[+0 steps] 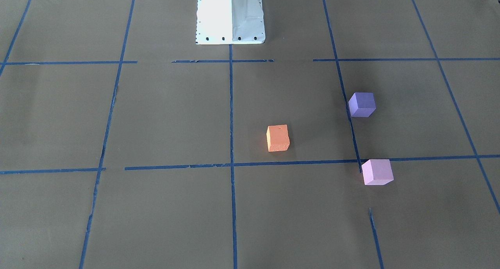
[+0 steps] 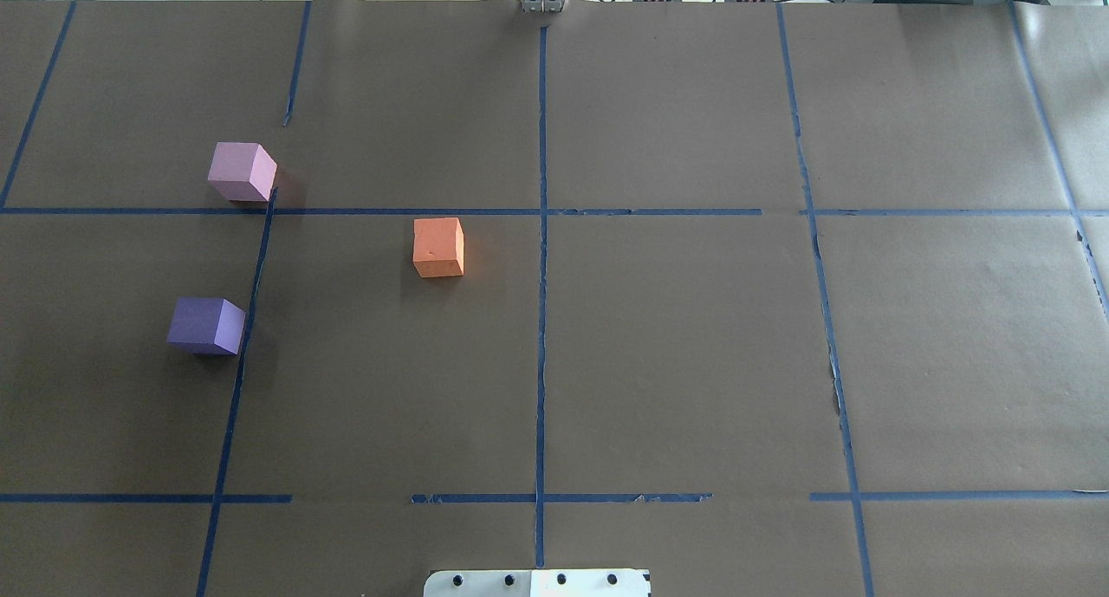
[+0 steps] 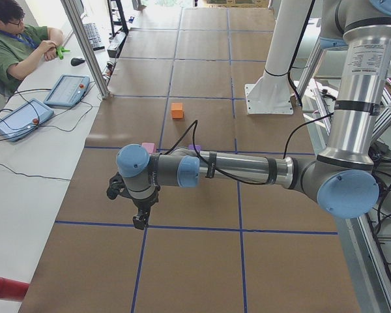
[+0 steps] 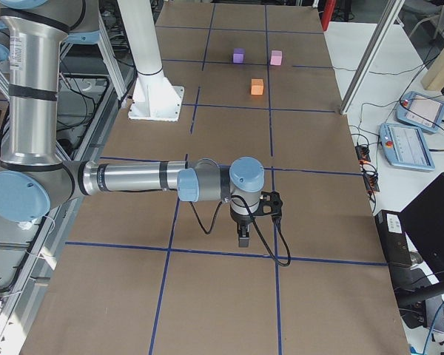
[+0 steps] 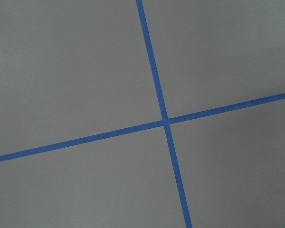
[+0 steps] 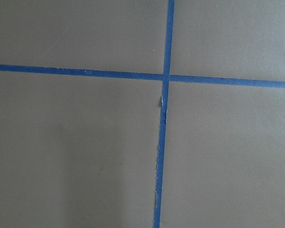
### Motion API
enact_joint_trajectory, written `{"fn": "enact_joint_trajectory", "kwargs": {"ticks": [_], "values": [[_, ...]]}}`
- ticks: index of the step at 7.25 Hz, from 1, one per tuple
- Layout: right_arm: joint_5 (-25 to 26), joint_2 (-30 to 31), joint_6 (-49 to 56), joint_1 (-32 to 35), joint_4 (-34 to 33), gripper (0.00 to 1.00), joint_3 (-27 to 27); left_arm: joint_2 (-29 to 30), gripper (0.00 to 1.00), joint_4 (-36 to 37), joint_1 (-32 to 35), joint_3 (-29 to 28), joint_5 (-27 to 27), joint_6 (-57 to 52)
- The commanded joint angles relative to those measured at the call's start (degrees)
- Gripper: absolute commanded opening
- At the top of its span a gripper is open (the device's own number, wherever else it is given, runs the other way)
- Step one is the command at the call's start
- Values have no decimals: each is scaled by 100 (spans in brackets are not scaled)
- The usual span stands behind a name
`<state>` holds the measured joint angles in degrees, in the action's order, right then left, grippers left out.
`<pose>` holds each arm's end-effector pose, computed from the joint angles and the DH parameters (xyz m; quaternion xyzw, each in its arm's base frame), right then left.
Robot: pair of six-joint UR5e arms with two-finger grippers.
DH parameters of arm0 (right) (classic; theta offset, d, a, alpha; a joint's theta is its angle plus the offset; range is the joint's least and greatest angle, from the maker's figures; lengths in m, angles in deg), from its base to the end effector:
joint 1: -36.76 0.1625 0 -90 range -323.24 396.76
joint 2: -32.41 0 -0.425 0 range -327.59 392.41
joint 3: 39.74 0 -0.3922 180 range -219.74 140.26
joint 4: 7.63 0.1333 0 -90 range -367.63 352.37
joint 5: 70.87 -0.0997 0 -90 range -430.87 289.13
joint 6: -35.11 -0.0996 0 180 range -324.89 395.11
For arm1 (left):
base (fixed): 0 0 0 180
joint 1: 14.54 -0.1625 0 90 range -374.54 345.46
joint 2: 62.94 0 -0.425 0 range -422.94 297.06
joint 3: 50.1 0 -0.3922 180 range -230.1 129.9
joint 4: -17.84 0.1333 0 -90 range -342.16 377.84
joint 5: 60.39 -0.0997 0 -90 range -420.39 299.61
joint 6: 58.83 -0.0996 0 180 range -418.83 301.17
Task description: Arrange blocks in a line
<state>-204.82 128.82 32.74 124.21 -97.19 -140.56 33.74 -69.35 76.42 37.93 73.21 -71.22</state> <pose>0.0441 -0.4514 0.6177 0.0232 -0.3752 -0.0173 0.9265 -0.0737 -0.5412 0.6212 0.0585 0.3670 0.0986 0.9231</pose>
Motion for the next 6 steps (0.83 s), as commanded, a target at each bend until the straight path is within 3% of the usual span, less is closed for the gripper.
{"fn": "enact_joint_trajectory", "kwargs": {"ticks": [1, 3, 4, 5, 6], "values": [[0, 0, 0, 0, 0, 100, 0, 0, 100, 9, 0, 82, 0, 9], [0, 0, 0, 0, 0, 100, 0, 70, 100, 0, -26, 187, 35, 9], [0, 0, 0, 0, 0, 100, 0, 96, 100, 0, -192, 501, 35, 17], [0, 0, 0, 0, 0, 100, 0, 340, 100, 52, -811, 696, -26, 44], [0, 0, 0, 0, 0, 100, 0, 665, 100, 70, -1313, 680, 0, 783]]}}
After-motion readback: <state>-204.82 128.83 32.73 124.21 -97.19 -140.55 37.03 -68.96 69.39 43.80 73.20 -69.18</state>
